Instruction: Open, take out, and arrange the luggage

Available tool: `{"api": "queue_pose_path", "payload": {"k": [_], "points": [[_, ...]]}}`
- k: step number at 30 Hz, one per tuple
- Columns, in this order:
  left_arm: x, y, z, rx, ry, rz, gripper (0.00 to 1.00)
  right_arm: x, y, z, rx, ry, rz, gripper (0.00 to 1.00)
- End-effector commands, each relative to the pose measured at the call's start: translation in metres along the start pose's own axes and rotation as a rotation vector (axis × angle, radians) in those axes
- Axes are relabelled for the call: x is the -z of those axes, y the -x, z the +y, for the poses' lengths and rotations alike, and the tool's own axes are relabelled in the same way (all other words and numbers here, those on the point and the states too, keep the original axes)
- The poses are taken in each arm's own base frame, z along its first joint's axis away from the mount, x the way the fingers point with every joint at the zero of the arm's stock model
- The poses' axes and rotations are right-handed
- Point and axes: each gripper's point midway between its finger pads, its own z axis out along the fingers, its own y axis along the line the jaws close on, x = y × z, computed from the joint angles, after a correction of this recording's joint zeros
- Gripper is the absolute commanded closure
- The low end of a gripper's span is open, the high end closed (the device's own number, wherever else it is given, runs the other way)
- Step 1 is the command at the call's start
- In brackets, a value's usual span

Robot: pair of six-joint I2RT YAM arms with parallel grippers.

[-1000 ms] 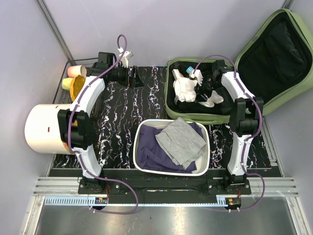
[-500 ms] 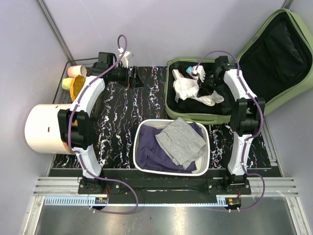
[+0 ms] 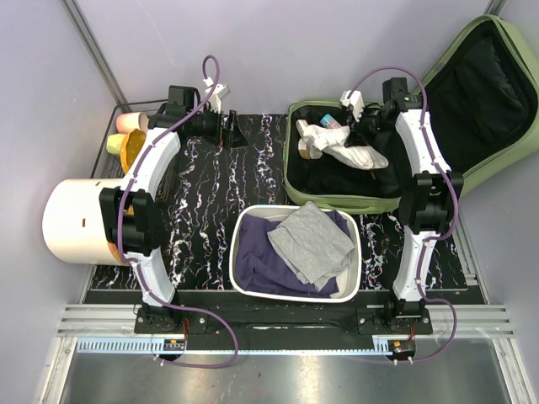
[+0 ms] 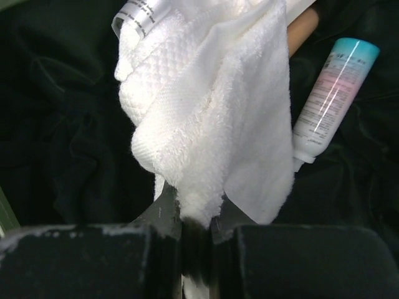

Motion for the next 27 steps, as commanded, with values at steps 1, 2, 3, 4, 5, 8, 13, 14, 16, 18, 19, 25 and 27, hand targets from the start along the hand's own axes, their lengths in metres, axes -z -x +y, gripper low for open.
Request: {"api": "queue_pose_path", "payload": {"k": [1, 2, 3, 4, 5, 8, 13, 14, 16, 18, 19, 25, 27], "points": [[0.004, 0.021, -0.006, -0.073, -0.027, -0.047, 0.01, 0.048, 0.069, 0.005, -0.003, -0.035, -0.172, 1.00], [0.004, 0.021, -0.006, -0.078, -0.027, -0.049, 0.01, 0.054, 0.078, 0.007, -0.003, -0.033, -0.194, 1.00], [0.004, 0.021, -0.008, -0.090, -0.037, -0.049, 0.01, 0.057, 0.085, 0.014, -0.010, -0.009, -0.223, 1.00], [0.005, 0.021, -0.010, -0.100, -0.041, -0.050, 0.01, 0.064, 0.092, 0.022, -0.024, 0.004, -0.237, 1.00], [0.005, 0.021, -0.011, -0.110, -0.047, -0.051, 0.01, 0.067, 0.096, 0.026, -0.025, 0.013, -0.248, 1.00], [0.009, 0.027, -0.017, -0.189, -0.066, -0.066, 0.01, 0.083, 0.109, 0.046, -0.014, 0.053, -0.287, 1.00], [0.014, 0.037, -0.033, -0.349, -0.111, -0.101, 0.01, 0.103, 0.128, 0.099, 0.107, 0.146, -0.306, 1.00], [0.014, 0.037, -0.034, -0.369, -0.105, -0.102, 0.01, 0.105, 0.130, 0.108, 0.129, 0.160, -0.308, 1.00], [0.014, 0.036, -0.038, -0.402, -0.103, -0.103, 0.01, 0.108, 0.137, 0.135, 0.196, 0.188, -0.313, 1.00], [0.012, 0.036, -0.035, -0.373, -0.088, -0.114, 0.01, 0.107, 0.143, 0.146, 0.265, 0.169, -0.316, 1.00], [0.014, 0.038, -0.033, -0.360, -0.076, -0.122, 0.01, 0.107, 0.138, 0.162, 0.293, 0.171, -0.312, 1.00], [0.023, 0.036, -0.020, -0.205, -0.042, -0.164, 0.01, 0.083, 0.139, 0.220, 0.611, 0.137, -0.347, 1.00], [0.026, 0.030, -0.018, -0.164, -0.046, -0.168, 0.01, 0.073, 0.154, 0.235, 0.724, 0.112, -0.396, 1.00]]}}
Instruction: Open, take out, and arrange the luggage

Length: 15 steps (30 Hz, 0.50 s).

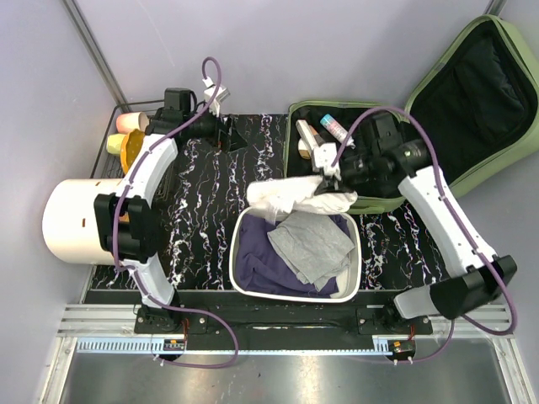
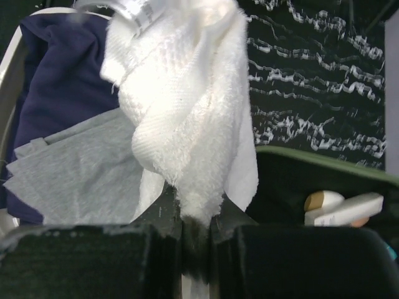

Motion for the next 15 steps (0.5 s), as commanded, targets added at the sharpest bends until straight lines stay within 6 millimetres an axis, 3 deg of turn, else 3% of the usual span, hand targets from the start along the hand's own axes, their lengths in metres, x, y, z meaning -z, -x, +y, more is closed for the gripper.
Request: {"api": "queue_pose_path", "payload": {"k": [1, 3, 9, 12, 15], "points": [[0.026, 0.026, -0.002, 0.023, 0.022, -0.112, 0.01, -0.024, 0.023, -0.014, 0.323, -0.096, -0.057, 1.00], [0.029, 0.020, -0.004, 0.046, 0.024, -0.108, 0.01, -0.044, 0.031, -0.007, 0.378, -0.062, -0.069, 1.00], [0.047, 0.009, -0.013, 0.051, 0.043, -0.108, 0.01, -0.064, 0.046, -0.013, 0.513, -0.037, -0.050, 1.00], [0.056, 0.003, -0.018, 0.039, 0.060, -0.110, 0.01, -0.069, 0.031, -0.004, 0.652, -0.009, -0.015, 1.00], [0.061, -0.005, -0.022, 0.036, 0.069, -0.109, 0.01, -0.064, 0.012, 0.031, 0.774, 0.049, -0.005, 1.00]]}}
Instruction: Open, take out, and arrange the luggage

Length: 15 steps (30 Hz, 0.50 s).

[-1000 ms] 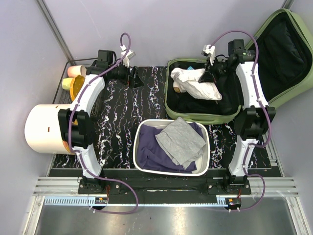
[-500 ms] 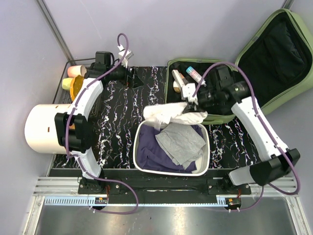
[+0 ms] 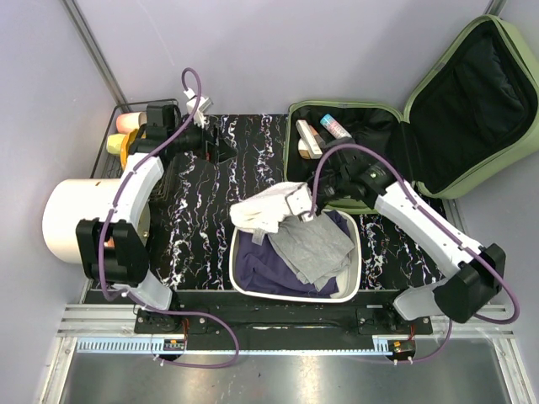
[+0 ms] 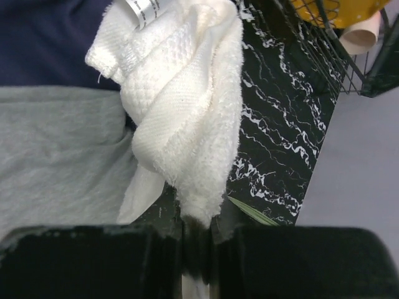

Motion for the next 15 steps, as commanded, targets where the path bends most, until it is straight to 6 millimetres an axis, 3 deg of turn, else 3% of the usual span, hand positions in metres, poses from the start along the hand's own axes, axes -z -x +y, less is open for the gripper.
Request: {"api": "queue_pose_path", "payload": {"k": [1, 2, 3, 4, 5, 7, 9, 12, 13, 15], "points": [[0.020, 0.015, -0.014, -0.082, 0.002, -0.075, 0.01, 0.005, 0.005, 0.039, 0.307, 0.038, 0.002, 1.00], [0.020, 0.012, -0.014, -0.078, 0.003, -0.071, 0.01, 0.001, 0.002, 0.056, 0.331, 0.070, 0.014, 0.99], [0.020, 0.007, -0.015, -0.069, -0.001, -0.065, 0.01, -0.002, -0.005, 0.074, 0.347, 0.110, 0.033, 0.91], [0.021, 0.006, -0.016, -0.067, -0.004, -0.066, 0.01, -0.008, -0.019, 0.106, 0.371, 0.173, 0.048, 0.63], [0.021, 0.005, -0.018, -0.062, -0.012, -0.065, 0.01, -0.008, -0.032, 0.119, 0.371, 0.199, 0.091, 0.42], [0.022, 0.003, -0.020, -0.054, -0.017, -0.062, 0.01, -0.012, -0.048, 0.145, 0.338, 0.240, 0.124, 0.14], [0.025, 0.004, -0.025, -0.059, -0.023, -0.058, 0.01, -0.008, -0.049, 0.149, 0.303, 0.239, 0.142, 0.10], [0.029, 0.000, -0.033, -0.081, -0.054, -0.046, 0.01, 0.005, -0.035, 0.141, 0.153, 0.197, 0.141, 0.08], [0.029, -0.003, -0.038, -0.090, -0.075, -0.040, 0.01, 0.011, -0.026, 0.128, 0.127, 0.165, 0.141, 0.08], [0.027, -0.011, -0.055, -0.126, -0.128, -0.003, 0.01, 0.019, -0.016, 0.120, -0.028, 0.124, 0.142, 0.09]]}}
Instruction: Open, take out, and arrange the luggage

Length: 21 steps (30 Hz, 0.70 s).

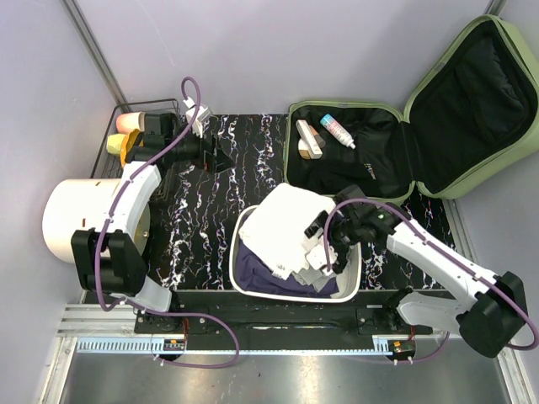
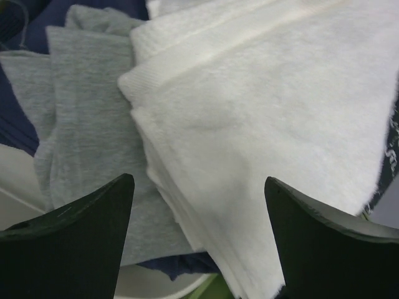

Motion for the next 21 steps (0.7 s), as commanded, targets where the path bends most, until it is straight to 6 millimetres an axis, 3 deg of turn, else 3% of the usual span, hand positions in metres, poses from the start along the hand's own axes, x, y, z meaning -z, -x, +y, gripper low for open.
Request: {"api": "queue_pose_path", "payload": {"k": [1, 4, 7, 11, 12, 15, 17, 19, 20, 21], "points": [[0.009, 0.004, -0.043, -0.137, -0.116, 0.005, 0.01, 0.049, 0.025, -0.049, -0.215, -0.173, -0.014, 0.09], [-0.002, -0.014, -0.060, -0.139, -0.154, 0.079, 0.02, 0.062, 0.034, -0.060, -0.364, -0.217, -0.037, 0.10], [-0.011, -0.040, -0.077, -0.047, -0.200, 0.149, 0.04, 0.061, 0.037, -0.064, -0.460, -0.258, -0.063, 0.12], [-0.016, -0.087, -0.100, 0.088, -0.212, 0.269, 0.06, 0.065, 0.028, -0.076, -0.742, -0.335, -0.042, 0.18], [-0.016, -0.093, -0.108, 0.101, -0.212, 0.283, 0.06, 0.066, 0.029, -0.075, -0.859, -0.347, -0.047, 0.19], [-0.011, -0.111, -0.118, 0.152, -0.217, 0.317, 0.04, 0.065, 0.037, -0.063, -0.992, -0.337, -0.082, 0.23], [-0.005, -0.116, -0.127, 0.020, -0.275, 0.306, 0.04, 0.065, 0.046, -0.062, -1.004, -0.352, -0.137, 0.25], [0.008, -0.112, -0.152, -0.202, -0.351, 0.267, 0.04, 0.065, 0.040, -0.057, -1.098, -0.393, -0.118, 0.28], [0.012, -0.117, -0.155, -0.395, -0.384, 0.255, 0.05, 0.065, 0.037, -0.055, -1.134, -0.400, -0.106, 0.28], [0.019, -0.116, -0.171, -0.532, -0.419, 0.230, 0.05, 0.067, 0.034, -0.057, -1.191, -0.411, -0.102, 0.28]]}}
